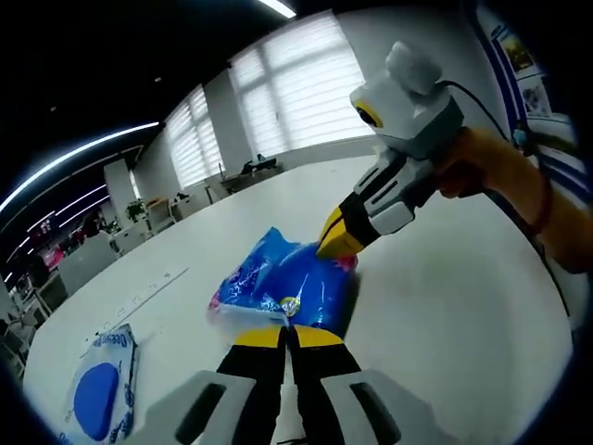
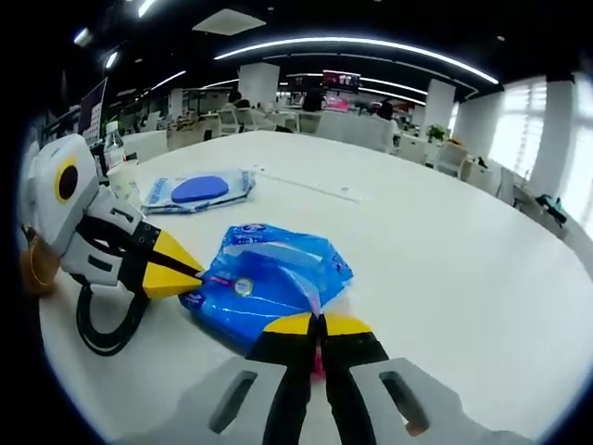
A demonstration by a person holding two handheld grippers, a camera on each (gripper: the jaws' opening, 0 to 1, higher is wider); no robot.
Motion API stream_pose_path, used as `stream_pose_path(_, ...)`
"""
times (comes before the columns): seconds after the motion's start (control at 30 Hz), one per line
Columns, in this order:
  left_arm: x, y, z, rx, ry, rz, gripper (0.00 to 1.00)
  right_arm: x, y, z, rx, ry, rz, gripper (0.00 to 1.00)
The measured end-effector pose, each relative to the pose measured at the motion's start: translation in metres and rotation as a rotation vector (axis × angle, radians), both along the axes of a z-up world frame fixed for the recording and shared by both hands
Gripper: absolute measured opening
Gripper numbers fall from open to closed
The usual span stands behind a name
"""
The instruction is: Arrange the tabletop items into an orderly group along one side of the table until the central work area is clear of visible clutter.
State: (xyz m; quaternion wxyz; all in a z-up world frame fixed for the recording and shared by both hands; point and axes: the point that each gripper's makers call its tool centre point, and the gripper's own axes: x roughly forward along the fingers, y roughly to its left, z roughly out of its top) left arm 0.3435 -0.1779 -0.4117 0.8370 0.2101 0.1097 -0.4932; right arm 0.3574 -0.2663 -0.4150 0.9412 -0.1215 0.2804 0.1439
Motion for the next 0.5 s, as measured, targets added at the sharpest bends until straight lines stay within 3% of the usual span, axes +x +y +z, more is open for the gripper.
stream_pose_path(0.23, -0.0013, 0.0018, -0.0023, 0.015, 0.026, -0.005, 0.06, -0.0026, -0.0012, -0.001, -0.027, 0.013, 0.009, 0.03)
stream_pose_path(0.5, -0.0009, 0.0027, -0.0054, 0.025, 0.03, -0.002, 0.08, -0.0095, -0.0095, -0.0033, -0.042, 0.051, -0.017, 0.12)
